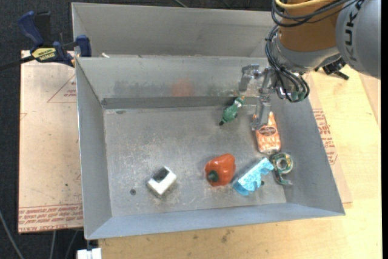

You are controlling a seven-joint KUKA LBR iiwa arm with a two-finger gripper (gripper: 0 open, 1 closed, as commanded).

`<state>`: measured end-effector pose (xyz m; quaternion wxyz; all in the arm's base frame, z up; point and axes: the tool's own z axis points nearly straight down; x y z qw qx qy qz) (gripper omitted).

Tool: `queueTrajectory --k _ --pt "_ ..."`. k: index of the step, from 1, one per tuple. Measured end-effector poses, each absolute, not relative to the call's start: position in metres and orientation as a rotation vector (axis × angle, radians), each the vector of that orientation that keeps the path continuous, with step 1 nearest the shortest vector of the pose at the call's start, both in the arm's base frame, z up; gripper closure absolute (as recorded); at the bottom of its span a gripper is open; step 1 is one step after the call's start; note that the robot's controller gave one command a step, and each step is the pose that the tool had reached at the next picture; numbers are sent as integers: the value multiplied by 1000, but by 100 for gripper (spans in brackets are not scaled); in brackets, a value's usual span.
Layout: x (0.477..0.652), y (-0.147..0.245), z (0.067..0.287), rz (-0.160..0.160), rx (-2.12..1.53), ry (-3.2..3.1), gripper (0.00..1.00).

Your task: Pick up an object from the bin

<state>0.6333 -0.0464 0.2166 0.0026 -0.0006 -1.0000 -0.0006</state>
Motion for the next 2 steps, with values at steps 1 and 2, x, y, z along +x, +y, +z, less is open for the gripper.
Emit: queueTrajectory --k 1,2 --pt "634 -46 222 0 0 -3144 0" --pt "628 -88 173 0 47 -3151 0"
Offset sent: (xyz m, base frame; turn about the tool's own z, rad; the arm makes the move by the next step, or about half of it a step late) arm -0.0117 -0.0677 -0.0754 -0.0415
